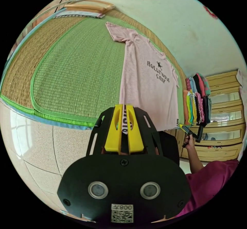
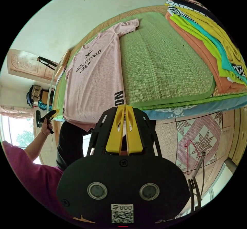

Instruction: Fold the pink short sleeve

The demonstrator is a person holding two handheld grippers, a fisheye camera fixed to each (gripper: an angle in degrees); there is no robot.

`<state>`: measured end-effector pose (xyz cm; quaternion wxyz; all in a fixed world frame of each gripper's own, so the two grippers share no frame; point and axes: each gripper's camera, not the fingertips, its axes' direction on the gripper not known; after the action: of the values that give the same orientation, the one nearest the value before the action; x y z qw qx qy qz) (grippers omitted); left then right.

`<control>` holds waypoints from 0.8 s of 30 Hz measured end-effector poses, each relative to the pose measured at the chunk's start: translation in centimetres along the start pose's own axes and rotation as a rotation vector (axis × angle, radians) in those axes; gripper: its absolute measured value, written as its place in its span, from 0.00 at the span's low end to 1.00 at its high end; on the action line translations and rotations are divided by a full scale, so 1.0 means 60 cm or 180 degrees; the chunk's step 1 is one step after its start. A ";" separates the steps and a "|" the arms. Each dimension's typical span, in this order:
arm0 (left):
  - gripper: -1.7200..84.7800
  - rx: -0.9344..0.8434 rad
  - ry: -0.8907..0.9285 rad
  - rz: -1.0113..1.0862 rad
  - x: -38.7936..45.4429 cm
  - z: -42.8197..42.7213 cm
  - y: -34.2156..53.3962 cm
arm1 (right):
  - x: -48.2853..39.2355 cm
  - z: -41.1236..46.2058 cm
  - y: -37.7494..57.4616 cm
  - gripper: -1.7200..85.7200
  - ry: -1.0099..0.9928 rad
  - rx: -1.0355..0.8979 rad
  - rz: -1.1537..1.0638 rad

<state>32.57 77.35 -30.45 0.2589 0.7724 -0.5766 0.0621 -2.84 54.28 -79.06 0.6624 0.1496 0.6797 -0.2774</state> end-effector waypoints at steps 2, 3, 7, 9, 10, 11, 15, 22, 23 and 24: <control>0.05 -0.0009 0.0071 0.0201 0.051 0.021 -0.031 | 0.003 0.002 -0.011 0.02 -0.0024 0.0135 -0.0001; 0.06 -0.0049 0.0126 0.0357 0.090 0.042 -0.055 | 0.005 0.006 -0.026 0.03 -0.0066 0.0237 0.0004; 0.07 -0.0245 0.0302 0.0945 0.239 0.133 -0.142 | 0.012 0.039 -0.114 0.05 -0.0166 0.0526 -0.0037; 0.08 -0.0365 0.0488 0.1335 0.352 0.206 -0.205 | 0.015 0.056 -0.161 0.07 -0.0171 0.0643 -0.0059; 0.08 -0.0398 0.0527 0.1426 0.381 0.226 -0.220 | 0.015 0.067 -0.192 0.08 -0.0150 0.0718 -0.0073; 0.08 -0.0444 0.0595 0.1594 0.438 0.264 -0.251 | 0.015 0.072 -0.208 0.09 -0.0139 0.0747 -0.0084; 0.09 -0.0541 0.0717 0.2146 0.634 0.393 -0.351 | 0.018 0.113 -0.313 0.11 -0.0005 0.0905 -0.0133; 0.10 -0.0505 0.0686 0.2544 0.862 0.551 -0.479 | 0.033 0.193 -0.416 0.11 0.0101 0.0989 -0.0015; 0.11 -0.0534 0.0653 0.2581 0.896 0.579 -0.500 | 0.033 0.201 -0.421 0.11 0.0104 0.0976 -0.0011; 0.11 -0.0576 0.0587 0.2608 0.928 0.607 -0.521 | 0.032 0.217 -0.429 0.11 0.0132 0.0936 -0.0005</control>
<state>72.25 18.65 -49.98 0.3300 0.4449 -0.8133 0.1778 -7.04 25.83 -75.94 0.6189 0.2502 0.6453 -0.3714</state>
